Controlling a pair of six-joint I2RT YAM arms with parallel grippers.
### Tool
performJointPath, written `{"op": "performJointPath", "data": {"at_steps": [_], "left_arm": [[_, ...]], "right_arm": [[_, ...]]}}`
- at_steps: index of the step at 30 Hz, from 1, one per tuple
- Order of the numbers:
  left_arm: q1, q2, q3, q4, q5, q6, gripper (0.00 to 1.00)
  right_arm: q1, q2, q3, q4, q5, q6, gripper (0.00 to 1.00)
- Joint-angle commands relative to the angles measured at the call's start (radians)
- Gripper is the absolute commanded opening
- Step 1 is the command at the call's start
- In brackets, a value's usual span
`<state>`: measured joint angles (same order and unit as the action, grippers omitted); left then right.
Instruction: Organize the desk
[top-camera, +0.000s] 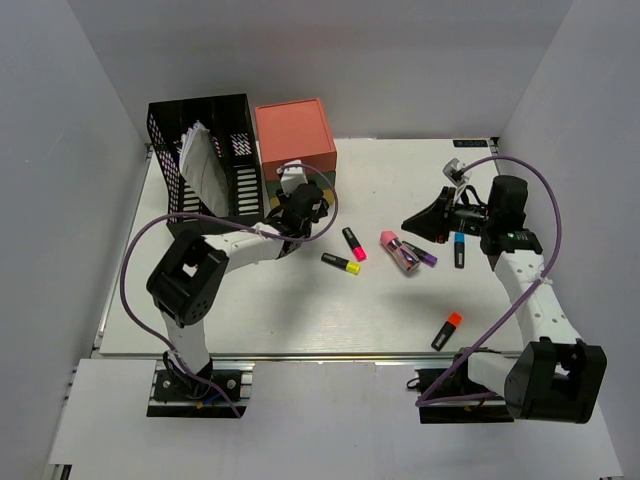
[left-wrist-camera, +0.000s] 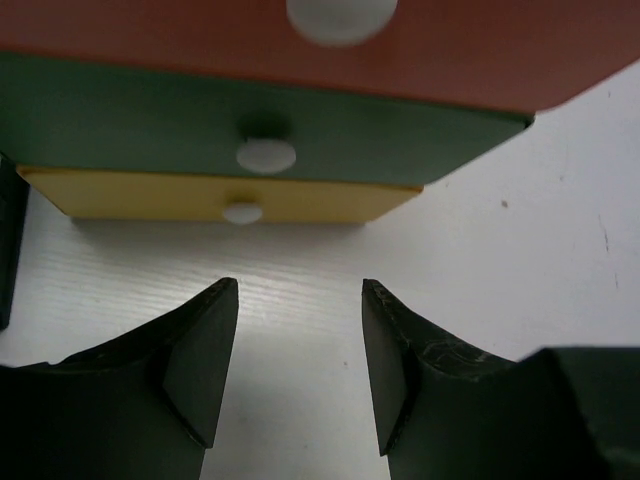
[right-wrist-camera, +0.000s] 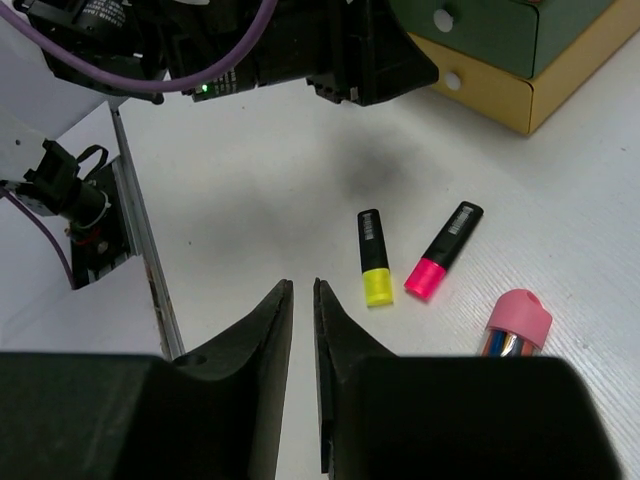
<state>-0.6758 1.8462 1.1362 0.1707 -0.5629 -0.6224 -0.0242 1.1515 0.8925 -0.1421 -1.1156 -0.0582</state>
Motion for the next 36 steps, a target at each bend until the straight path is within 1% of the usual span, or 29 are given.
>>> {"op": "performJointPath", "data": {"at_steps": [1, 2, 8, 17, 20, 25, 26, 36], "left_arm": [[-0.001, -0.002, 0.069, -0.016, -0.115, 0.019, 0.62], [-0.001, 0.001, 0.085, -0.011, -0.117, 0.054, 0.62], [0.009, 0.036, 0.161, -0.037, -0.132, 0.11, 0.62], [0.019, 0.056, 0.198, -0.123, -0.138, 0.099, 0.62], [0.019, 0.073, 0.221, -0.151, -0.144, 0.096, 0.64], [0.028, 0.123, 0.279, -0.165, -0.157, 0.099, 0.63], [0.028, 0.13, 0.286, -0.195, -0.167, 0.098, 0.63], [0.028, 0.163, 0.32, -0.181, -0.247, 0.108, 0.59]], "right_arm": [[-0.005, -0.013, -0.009, 0.03, -0.024, -0.009, 0.2], [-0.006, -0.01, -0.01, 0.03, -0.026, -0.009, 0.2], [-0.014, -0.013, -0.012, 0.029, -0.015, -0.015, 0.2], [-0.031, -0.013, -0.015, 0.036, -0.018, -0.005, 0.2], [-0.034, -0.013, -0.017, 0.039, -0.021, -0.003, 0.2], [-0.042, -0.015, -0.018, 0.039, -0.024, -0.002, 0.2], [-0.045, -0.013, -0.018, 0.042, -0.024, 0.0, 0.2], [-0.057, -0.015, -0.02, 0.044, -0.039, 0.003, 0.21]]}}
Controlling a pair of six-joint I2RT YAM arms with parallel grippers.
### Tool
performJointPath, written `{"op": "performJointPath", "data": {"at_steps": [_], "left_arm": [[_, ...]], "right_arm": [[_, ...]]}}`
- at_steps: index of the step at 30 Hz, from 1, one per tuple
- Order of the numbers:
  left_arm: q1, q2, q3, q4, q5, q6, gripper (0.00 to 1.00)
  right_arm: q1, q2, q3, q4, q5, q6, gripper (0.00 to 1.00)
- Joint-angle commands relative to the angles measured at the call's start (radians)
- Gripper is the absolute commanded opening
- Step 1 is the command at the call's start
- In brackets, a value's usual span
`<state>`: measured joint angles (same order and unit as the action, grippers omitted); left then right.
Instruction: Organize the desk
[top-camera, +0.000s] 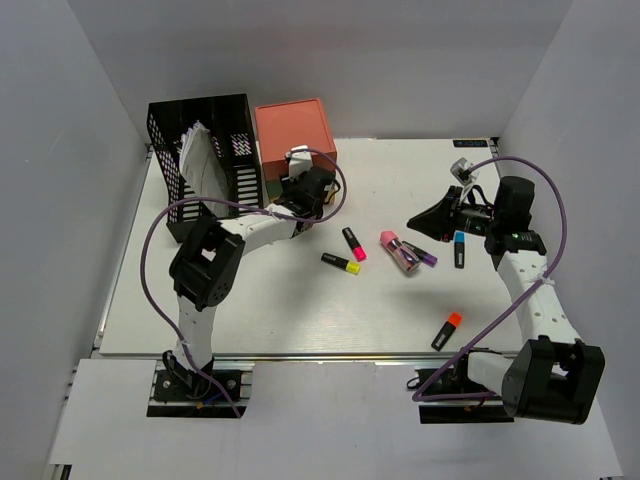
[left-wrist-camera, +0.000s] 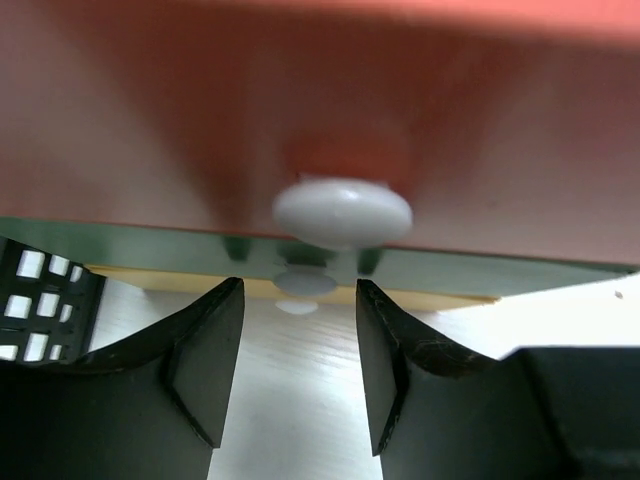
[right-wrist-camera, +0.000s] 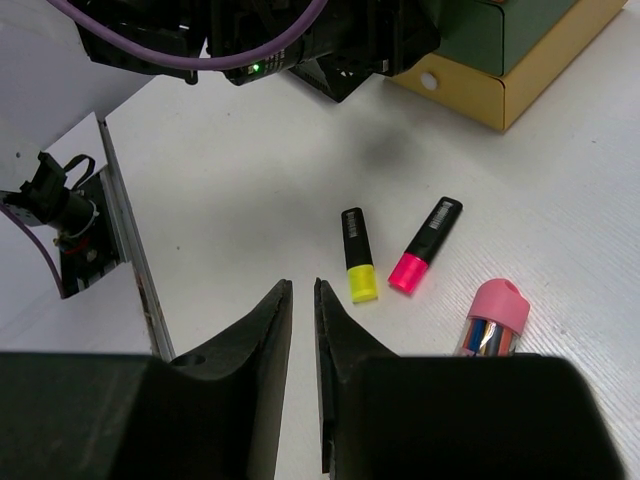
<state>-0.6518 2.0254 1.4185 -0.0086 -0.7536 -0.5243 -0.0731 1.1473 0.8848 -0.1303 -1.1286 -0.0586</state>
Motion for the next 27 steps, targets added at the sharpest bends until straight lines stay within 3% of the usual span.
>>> {"op": "performJointPath", "data": {"at_steps": [1, 10, 20, 23, 27], "left_arm": [[0.004, -0.017, 0.037, -0.001, -0.062, 0.015, 0.58], [0.004, -0.005, 0.056, 0.048, -0.072, 0.052, 0.49], [0.004, -0.027, 0.027, 0.055, -0.056, 0.037, 0.24], [-0.015, -0.051, -0.016, 0.07, -0.033, 0.037, 0.11], [-0.025, -0.106, -0.113, 0.102, 0.045, -0.003, 0.04]], "right_arm": [[-0.01, -0.011, -0.012, 0.032, -0.026, 0.003, 0.21], [-0.017, -0.011, -0.012, 0.034, -0.033, 0.003, 0.21], [-0.027, -0.012, -0.014, 0.034, -0.036, 0.003, 0.21], [-0.031, -0.014, -0.014, 0.034, -0.036, 0.003, 0.21], [-0.034, -0.014, -0.015, 0.035, -0.034, 0.003, 0.21]]}}
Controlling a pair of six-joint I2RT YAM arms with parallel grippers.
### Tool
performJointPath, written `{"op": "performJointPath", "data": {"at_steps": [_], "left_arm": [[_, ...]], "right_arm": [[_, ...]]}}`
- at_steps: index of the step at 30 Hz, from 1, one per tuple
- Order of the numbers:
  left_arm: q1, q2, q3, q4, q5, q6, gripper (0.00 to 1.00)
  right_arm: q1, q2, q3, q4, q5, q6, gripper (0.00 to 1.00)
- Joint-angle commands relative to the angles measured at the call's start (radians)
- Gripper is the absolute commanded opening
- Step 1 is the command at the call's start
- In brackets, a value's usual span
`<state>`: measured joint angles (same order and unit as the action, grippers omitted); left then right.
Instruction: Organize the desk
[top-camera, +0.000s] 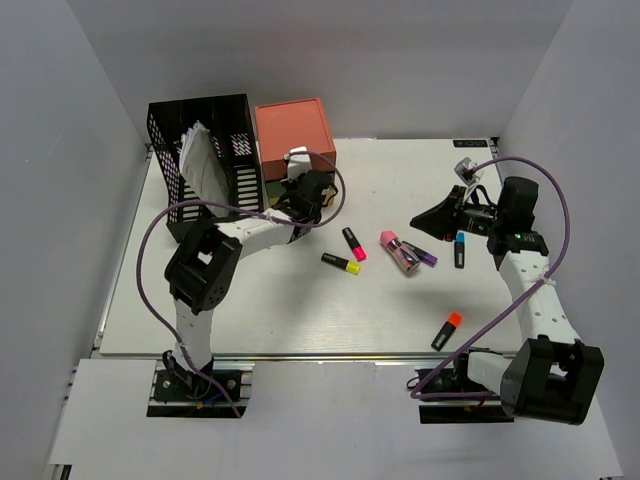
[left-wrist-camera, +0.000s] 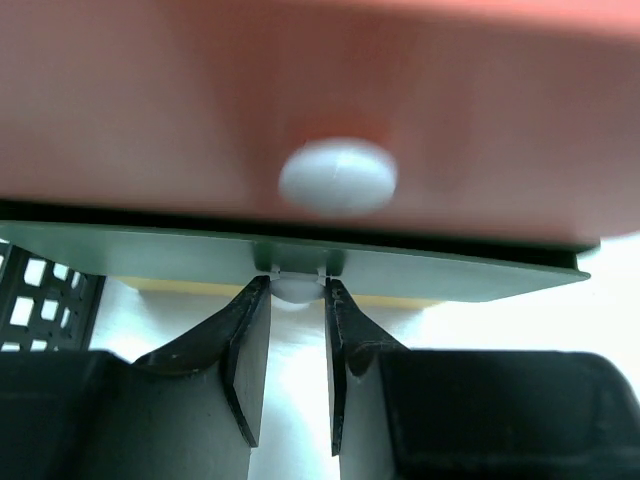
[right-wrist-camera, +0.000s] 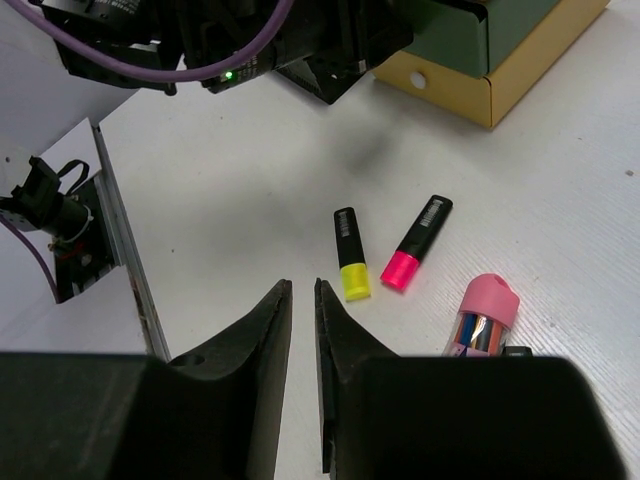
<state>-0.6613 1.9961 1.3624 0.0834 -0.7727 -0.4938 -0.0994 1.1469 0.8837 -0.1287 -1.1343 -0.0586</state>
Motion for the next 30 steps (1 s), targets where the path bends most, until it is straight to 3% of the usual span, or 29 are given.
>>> {"op": "performJointPath", "data": {"at_steps": [1, 12, 16, 19, 20, 21, 25, 29, 30], "left_arm": [[-0.015, -0.106, -0.109, 0.022, 0.081, -0.041, 0.02], [-0.066, -0.241, -0.287, 0.085, 0.193, -0.063, 0.0], [-0.075, -0.27, -0.31, 0.082, 0.2, -0.055, 0.0], [-0.075, -0.29, -0.321, 0.073, 0.207, -0.046, 0.4], [-0.075, -0.305, -0.325, 0.07, 0.208, -0.042, 0.59], [-0.075, -0.315, -0.33, 0.073, 0.21, -0.032, 0.67], [-0.075, -0.368, -0.35, 0.067, 0.257, -0.003, 0.84], [-0.066, -0.46, -0.399, 0.068, 0.337, 0.035, 0.85], [-0.057, -0.485, -0.433, 0.07, 0.358, 0.04, 0.85]], "right_arm": [[-0.01, -0.01, -0.015, 0.034, -0.027, 0.003, 0.21], [-0.013, 0.005, -0.017, 0.011, 0.001, -0.033, 0.23], [-0.01, 0.022, 0.0, -0.031, 0.016, -0.073, 0.3], [-0.006, 0.059, 0.032, -0.105, 0.005, -0.125, 0.41], [-0.003, 0.068, 0.043, -0.132, 0.004, -0.157, 0.46], [-0.003, 0.077, 0.053, -0.153, 0.004, -0.174, 0.57], [0.013, 0.096, 0.089, -0.213, 0.083, -0.216, 0.68], [0.062, 0.089, 0.074, -0.218, 0.246, -0.239, 0.68], [0.081, 0.094, 0.074, -0.224, 0.325, -0.25, 0.63]]}}
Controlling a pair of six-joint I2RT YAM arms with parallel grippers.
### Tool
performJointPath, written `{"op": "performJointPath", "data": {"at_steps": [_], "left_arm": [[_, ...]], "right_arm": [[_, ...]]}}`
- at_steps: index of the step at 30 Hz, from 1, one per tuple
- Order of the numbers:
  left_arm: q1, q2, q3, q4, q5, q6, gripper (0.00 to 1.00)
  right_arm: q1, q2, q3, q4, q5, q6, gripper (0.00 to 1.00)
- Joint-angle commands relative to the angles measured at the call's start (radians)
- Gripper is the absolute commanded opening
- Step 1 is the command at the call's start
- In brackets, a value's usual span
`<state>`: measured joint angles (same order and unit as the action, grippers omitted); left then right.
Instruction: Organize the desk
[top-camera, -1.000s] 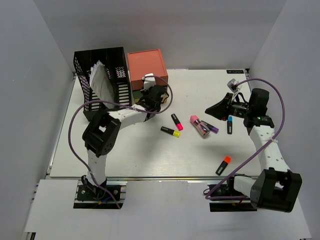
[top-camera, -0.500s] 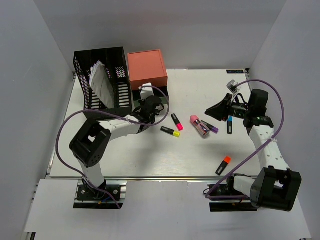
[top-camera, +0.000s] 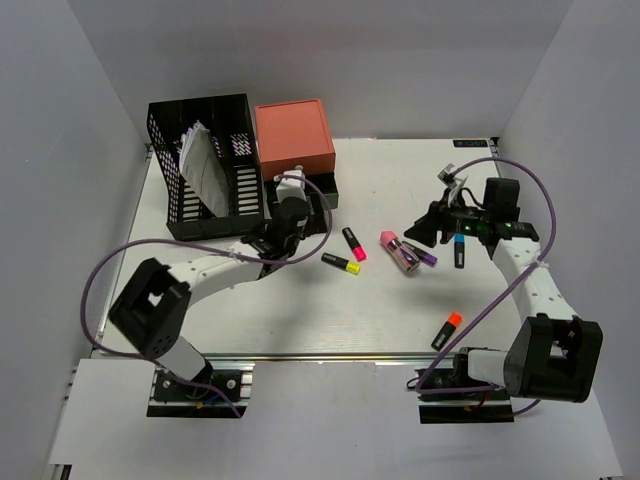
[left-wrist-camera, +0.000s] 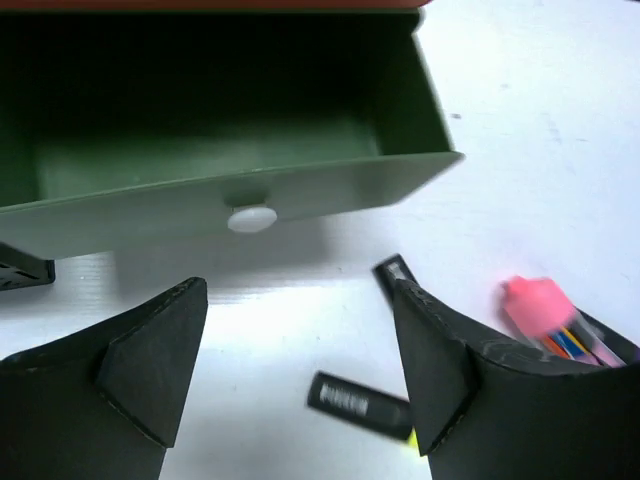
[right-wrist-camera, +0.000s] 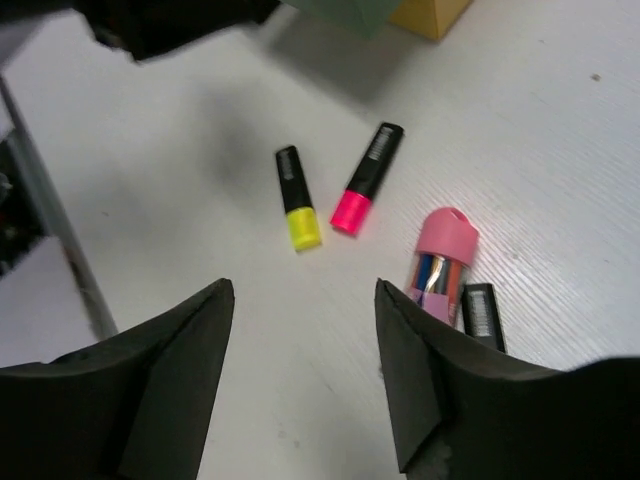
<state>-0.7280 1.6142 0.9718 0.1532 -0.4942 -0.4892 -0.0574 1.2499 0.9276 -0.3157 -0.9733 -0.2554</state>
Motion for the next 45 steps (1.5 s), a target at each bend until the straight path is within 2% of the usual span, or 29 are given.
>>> {"op": "performJointPath", "data": {"at_steps": [1, 2, 3, 5, 6, 7, 8, 10, 11, 12, 14, 16, 18, 19, 21, 26, 41, 44, 45], "left_arm": [[0.01, -0.156, -0.06, 0.0, 0.103, 0.044, 0.84], [0.01, -0.19, -0.08, 0.005, 0.143, 0.053, 0.82], [0.01, -0.223, -0.1, 0.009, 0.161, 0.066, 0.72], [0.019, -0.338, -0.159, 0.022, 0.226, 0.11, 0.56], [0.019, -0.376, -0.176, 0.022, 0.235, 0.154, 0.32], [0.028, -0.451, -0.205, 0.019, 0.247, 0.179, 0.2], [0.029, -0.488, -0.217, 0.008, 0.244, 0.198, 0.1], [0.041, -0.575, -0.245, -0.024, 0.224, 0.237, 0.05], [0.051, -0.603, -0.254, -0.036, 0.18, 0.254, 0.06], [0.052, -0.623, -0.263, -0.049, 0.155, 0.289, 0.06], [0.061, -0.666, -0.275, -0.078, 0.07, 0.32, 0.1], [0.061, -0.683, -0.24, -0.115, 0.042, 0.371, 0.25], [0.061, -0.698, -0.226, -0.138, -0.004, 0.422, 0.39], [0.061, -0.708, -0.241, -0.132, -0.02, 0.441, 0.53], [0.061, -0.74, -0.257, -0.122, -0.059, 0.472, 0.62], [0.061, -0.8, -0.26, -0.121, -0.044, 0.48, 0.67], [0.061, -0.817, -0.251, -0.132, 0.014, 0.471, 0.67], [0.061, -0.817, -0.252, -0.13, 0.016, 0.469, 0.68], [0.061, -0.817, -0.254, -0.13, 0.017, 0.469, 0.68]], "right_arm": [[0.047, 0.008, 0.03, -0.046, 0.206, -0.077, 0.58], [0.056, 0.02, 0.03, -0.055, 0.206, -0.088, 0.58], [0.095, 0.034, 0.036, -0.084, 0.311, -0.102, 0.29], [0.137, 0.086, 0.057, -0.135, 0.413, -0.13, 0.09], [0.151, 0.103, 0.062, -0.147, 0.442, -0.137, 0.08], [0.16, 0.132, 0.065, -0.155, 0.478, -0.146, 0.09], [0.186, 0.144, 0.063, -0.152, 0.542, -0.151, 0.14], [0.224, 0.172, 0.066, -0.148, 0.608, -0.159, 0.22], [0.249, 0.181, 0.071, -0.149, 0.667, -0.163, 0.31], [0.269, 0.206, 0.085, -0.151, 0.692, -0.166, 0.34], [0.298, 0.229, 0.103, -0.158, 0.763, -0.171, 0.47], [0.326, 0.259, 0.129, -0.158, 0.832, -0.179, 0.56], [0.338, 0.285, 0.14, -0.151, 0.869, -0.183, 0.58], [0.352, 0.296, 0.149, -0.151, 0.896, -0.185, 0.58], [0.364, 0.33, 0.157, -0.151, 0.916, -0.191, 0.58], [0.399, 0.4, 0.175, -0.16, 0.952, -0.194, 0.55], [0.455, 0.551, 0.208, -0.192, 1.007, -0.223, 0.58], [0.461, 0.559, 0.208, -0.198, 1.018, -0.232, 0.54], [0.462, 0.553, 0.209, -0.201, 1.021, -0.237, 0.46]]}}
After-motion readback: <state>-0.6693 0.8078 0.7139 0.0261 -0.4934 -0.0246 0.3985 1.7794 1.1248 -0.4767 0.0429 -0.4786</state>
